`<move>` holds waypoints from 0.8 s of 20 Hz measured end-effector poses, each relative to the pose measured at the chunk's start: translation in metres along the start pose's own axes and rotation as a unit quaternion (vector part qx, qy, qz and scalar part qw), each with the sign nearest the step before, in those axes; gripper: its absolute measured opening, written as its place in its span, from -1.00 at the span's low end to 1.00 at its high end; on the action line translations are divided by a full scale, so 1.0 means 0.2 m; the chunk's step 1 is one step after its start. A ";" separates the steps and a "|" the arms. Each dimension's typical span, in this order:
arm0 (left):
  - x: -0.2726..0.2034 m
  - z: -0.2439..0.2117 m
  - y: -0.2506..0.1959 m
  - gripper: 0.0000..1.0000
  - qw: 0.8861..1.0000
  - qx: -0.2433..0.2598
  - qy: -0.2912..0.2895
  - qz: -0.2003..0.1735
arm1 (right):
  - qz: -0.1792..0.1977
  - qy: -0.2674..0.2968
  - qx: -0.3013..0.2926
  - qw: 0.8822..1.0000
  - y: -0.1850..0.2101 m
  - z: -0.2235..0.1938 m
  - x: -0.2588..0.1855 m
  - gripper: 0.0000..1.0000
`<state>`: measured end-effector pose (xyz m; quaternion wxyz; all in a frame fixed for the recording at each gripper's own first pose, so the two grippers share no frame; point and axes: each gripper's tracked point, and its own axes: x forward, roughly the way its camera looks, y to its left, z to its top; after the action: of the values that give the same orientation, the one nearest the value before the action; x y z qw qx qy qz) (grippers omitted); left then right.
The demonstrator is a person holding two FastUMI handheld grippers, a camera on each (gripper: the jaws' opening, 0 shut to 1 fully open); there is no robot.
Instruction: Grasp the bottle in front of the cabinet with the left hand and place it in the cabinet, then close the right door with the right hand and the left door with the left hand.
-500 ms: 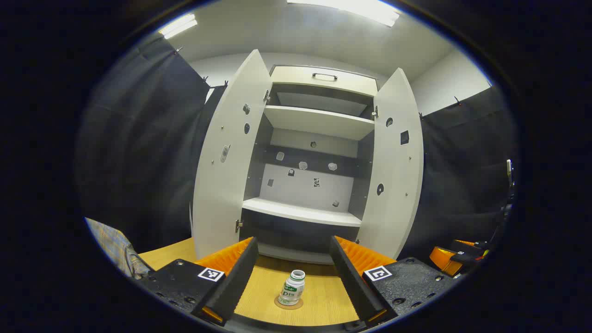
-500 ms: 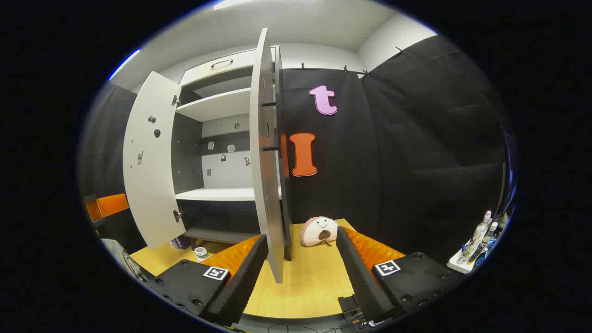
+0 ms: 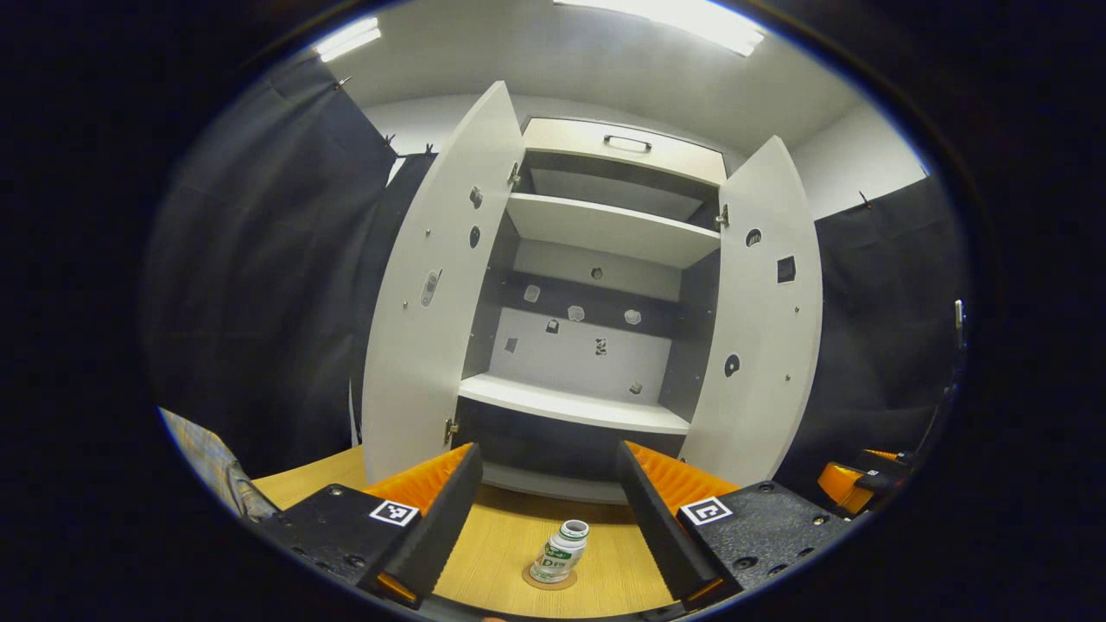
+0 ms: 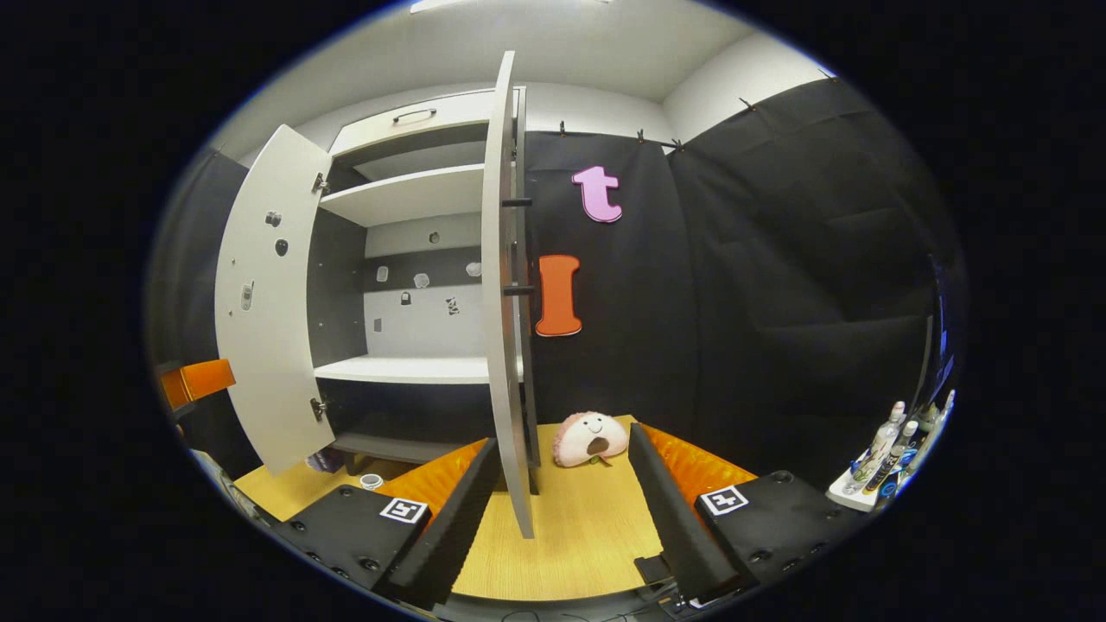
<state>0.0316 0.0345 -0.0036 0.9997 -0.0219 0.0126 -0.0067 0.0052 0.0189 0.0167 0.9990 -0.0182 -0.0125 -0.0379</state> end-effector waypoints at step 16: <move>0.29 -0.50 -0.14 0.91 0.997 0.020 0.051 -0.049 | 0.009 0.005 -0.009 1.000 0.01 0.02 0.05 0.97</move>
<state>0.0860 0.0022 -0.1041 0.9964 -0.0024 0.0627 -0.0574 0.0153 0.0197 0.0207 0.9992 -0.0268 -0.0069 -0.0288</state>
